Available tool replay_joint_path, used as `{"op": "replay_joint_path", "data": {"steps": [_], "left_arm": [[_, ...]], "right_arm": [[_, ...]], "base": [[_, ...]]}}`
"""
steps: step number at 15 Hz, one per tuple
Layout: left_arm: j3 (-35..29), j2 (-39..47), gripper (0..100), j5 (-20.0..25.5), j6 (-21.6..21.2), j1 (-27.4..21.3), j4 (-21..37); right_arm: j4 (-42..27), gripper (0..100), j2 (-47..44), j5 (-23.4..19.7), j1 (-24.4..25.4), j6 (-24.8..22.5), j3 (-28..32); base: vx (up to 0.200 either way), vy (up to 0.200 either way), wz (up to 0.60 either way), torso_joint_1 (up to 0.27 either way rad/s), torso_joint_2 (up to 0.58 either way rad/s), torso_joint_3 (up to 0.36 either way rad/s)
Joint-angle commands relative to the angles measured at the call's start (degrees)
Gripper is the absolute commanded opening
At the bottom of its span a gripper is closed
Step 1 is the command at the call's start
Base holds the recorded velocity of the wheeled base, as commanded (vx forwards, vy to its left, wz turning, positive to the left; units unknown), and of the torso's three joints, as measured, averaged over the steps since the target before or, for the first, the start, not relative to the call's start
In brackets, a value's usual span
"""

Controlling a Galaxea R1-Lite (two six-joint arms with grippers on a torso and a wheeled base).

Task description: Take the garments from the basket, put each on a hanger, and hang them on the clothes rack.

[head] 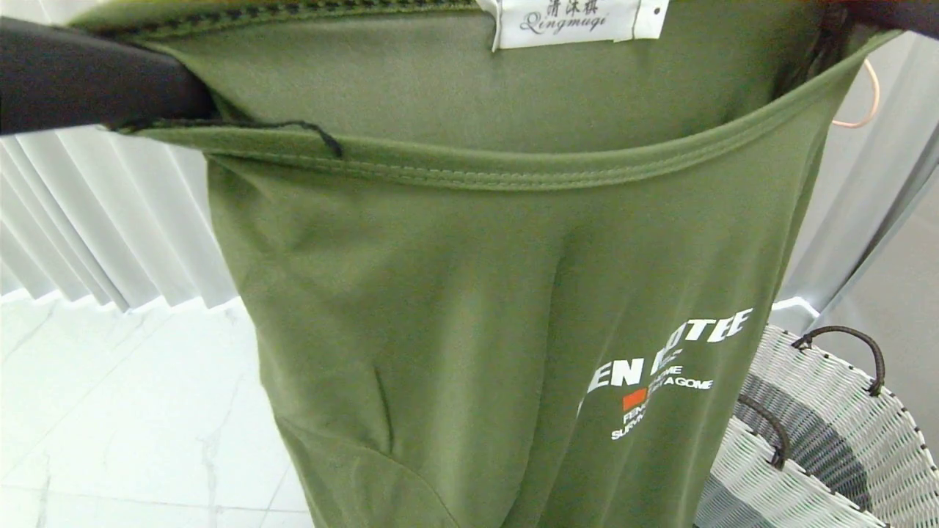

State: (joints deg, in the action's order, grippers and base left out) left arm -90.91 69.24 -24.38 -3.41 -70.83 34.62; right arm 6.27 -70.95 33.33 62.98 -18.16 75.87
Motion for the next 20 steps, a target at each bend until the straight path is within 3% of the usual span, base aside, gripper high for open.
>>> {"op": "replay_joint_path", "data": {"steps": [1, 5, 9, 11, 18, 19, 20], "left_arm": [[0.38, -0.86, 0, -0.23, -0.19, -0.45, 0.01], [2.40, 0.45, 0, -6.64, -1.68, 0.51, -0.17], [0.55, 5.11, 0, -7.52, -3.44, 5.70, -8.52], [2.58, 5.82, 0, -8.23, -3.27, 7.90, -9.13], [1.34, 5.90, 0, -8.23, -3.27, 7.90, -9.13], [1.26, 5.90, 0, -8.23, -3.27, 7.90, -9.13], [1.17, 5.90, 0, -8.23, -3.27, 7.90, -9.13]], "right_arm": [[0.06, 0, -0.77, 0.07, 0.04, -0.03, -0.20], [-0.55, 0, 1.25, 0.25, -0.05, -0.03, -2.22], [-2.49, 0, 2.83, 0.25, 0.04, -0.03, -3.45], [-3.01, 0, 2.75, 0.25, 0.57, -0.29, -3.10], [-4.86, 0, 3.36, 0.33, 0.39, -0.91, -3.01], [-4.95, 100, 3.45, 0.33, 0.39, -0.91, -3.10], [-6.35, 100, 3.71, 0.33, 0.39, -0.82, -3.36]], "base": [[0.000, 0.000, 0.00, 0.000, 0.00, 0.000], [0.000, 0.000, 0.00, 0.000, 0.00, 0.000], [0.000, 0.000, 0.00, 0.000, 0.00, 0.000], [0.000, 0.000, 0.00, 0.000, 0.00, 0.000], [0.000, 0.000, 0.00, 0.000, 0.00, 0.000], [0.000, 0.000, 0.00, 0.000, 0.00, 0.000], [0.000, 0.000, 0.00, 0.000, 0.00, 0.000]]}}
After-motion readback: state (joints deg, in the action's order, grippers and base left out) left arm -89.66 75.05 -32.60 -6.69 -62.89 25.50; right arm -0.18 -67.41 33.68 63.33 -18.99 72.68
